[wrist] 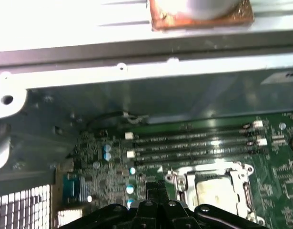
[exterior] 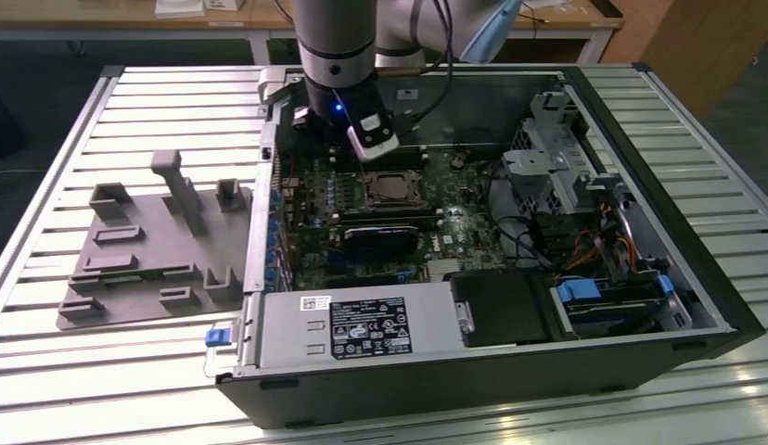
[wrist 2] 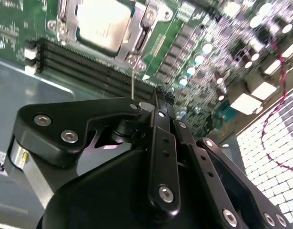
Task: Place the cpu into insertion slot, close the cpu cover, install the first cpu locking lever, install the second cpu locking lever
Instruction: 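Install the first cpu locking lever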
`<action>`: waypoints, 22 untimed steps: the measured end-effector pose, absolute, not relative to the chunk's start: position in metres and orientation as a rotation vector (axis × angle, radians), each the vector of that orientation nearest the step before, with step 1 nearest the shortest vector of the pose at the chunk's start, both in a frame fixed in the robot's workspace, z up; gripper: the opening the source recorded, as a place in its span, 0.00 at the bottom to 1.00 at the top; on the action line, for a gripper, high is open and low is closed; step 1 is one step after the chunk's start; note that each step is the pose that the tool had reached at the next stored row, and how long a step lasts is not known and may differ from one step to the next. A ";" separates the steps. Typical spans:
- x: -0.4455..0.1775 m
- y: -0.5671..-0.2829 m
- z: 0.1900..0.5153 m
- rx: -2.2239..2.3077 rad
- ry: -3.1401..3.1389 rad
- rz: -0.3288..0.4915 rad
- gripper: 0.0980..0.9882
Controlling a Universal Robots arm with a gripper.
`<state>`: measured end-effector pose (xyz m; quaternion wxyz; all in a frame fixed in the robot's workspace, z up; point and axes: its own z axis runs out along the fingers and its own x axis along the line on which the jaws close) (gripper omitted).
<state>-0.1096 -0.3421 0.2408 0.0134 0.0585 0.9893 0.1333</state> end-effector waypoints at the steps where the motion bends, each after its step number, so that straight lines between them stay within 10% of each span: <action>1: -0.110 -0.342 0.241 0.182 3.080 0.430 0.00; 22: -0.100 -0.341 0.238 0.185 3.066 0.548 0.00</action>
